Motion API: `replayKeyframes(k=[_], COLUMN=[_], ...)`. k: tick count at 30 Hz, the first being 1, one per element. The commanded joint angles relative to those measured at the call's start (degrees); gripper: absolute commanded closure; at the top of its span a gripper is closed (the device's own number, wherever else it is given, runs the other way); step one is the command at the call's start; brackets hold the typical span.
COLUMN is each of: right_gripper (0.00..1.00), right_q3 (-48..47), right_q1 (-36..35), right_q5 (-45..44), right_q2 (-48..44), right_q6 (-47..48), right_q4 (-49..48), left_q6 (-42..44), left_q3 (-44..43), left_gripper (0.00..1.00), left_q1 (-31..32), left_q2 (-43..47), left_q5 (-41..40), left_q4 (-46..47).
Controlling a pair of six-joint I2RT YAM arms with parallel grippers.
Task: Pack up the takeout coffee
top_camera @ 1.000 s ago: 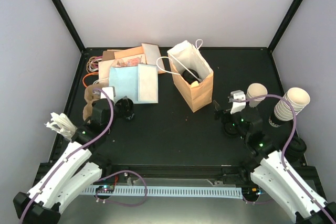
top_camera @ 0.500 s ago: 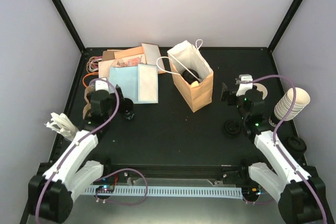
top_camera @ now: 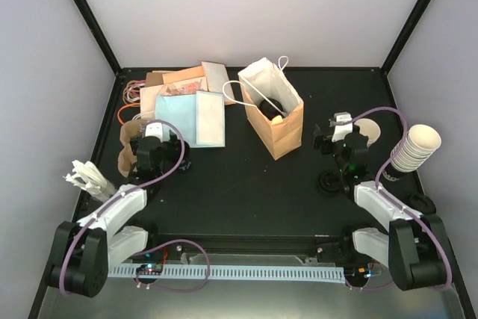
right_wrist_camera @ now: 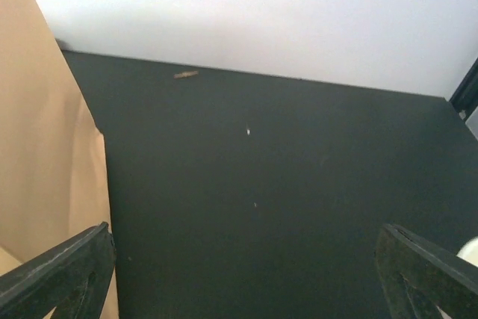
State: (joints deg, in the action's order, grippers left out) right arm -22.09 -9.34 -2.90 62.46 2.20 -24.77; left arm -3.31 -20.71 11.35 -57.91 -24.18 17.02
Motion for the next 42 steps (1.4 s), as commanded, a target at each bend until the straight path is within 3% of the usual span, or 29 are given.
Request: replayKeyframes(k=[1, 3, 8, 14, 18, 23, 28, 31, 33, 42], right_gripper=[0.04, 0.04, 0.04, 0.06, 0.06, 0.04, 0.10, 0.00, 0.00, 0.00], right_q3=[5.4, 5.8, 2.5, 5.0, 5.3, 5.6, 5.9, 5.7, 5.7, 5.8], right_q1=[0.7, 1.1, 2.0, 6.1, 10.1, 10.6, 10.6, 10.5, 10.5, 10.5], right_q5=[-1.6, -1.9, 0.1, 3.0, 6.9, 7.9, 8.2, 8.1, 8.0, 8.1], right_q2=[3.9, 6.8, 10.1, 13.5, 17.3, 17.6, 17.6, 17.8, 17.7, 17.6], right_q6=[-0.6, -1.3, 2.6, 1.6, -2.0, -2.1, -1.8, -1.8, -1.9, -1.9], right_q4=[-17.3, -21.3, -19.2, -28.5, -31.9, -32.8, -33.4, -33.1, -33.1, -33.2], left_q6=[4.4, 5.6, 8.2, 9.9, 9.8, 7.7, 9.1, 8.7, 7.9, 8.1], left_q3=[2.4, 4.1, 4.6, 4.6, 3.4, 3.7, 7.5, 5.5, 4.4, 4.4], left_gripper=[0.01, 0.01, 0.01, 0.01, 0.01, 0.01, 0.01, 0.01, 0.01, 0.01], left_q1=[-0.9, -1.0, -1.3, -2.6, -3.3, -5.6, -6.7, -6.6, -6.9, -7.0], left_q2=[-2.6, -4.4, -8.3, -13.2, -18.7, -19.1, -23.7, -22.0, -21.2, -21.4], left_q5=[0.2, 1.5, 2.7, 6.7, 7.9, 11.6, 16.1, 15.9, 16.2, 16.4], left_q4=[13.0, 18.7, 25.1, 34.0, 36.5, 36.6, 49.2, 42.9, 38.9, 39.1])
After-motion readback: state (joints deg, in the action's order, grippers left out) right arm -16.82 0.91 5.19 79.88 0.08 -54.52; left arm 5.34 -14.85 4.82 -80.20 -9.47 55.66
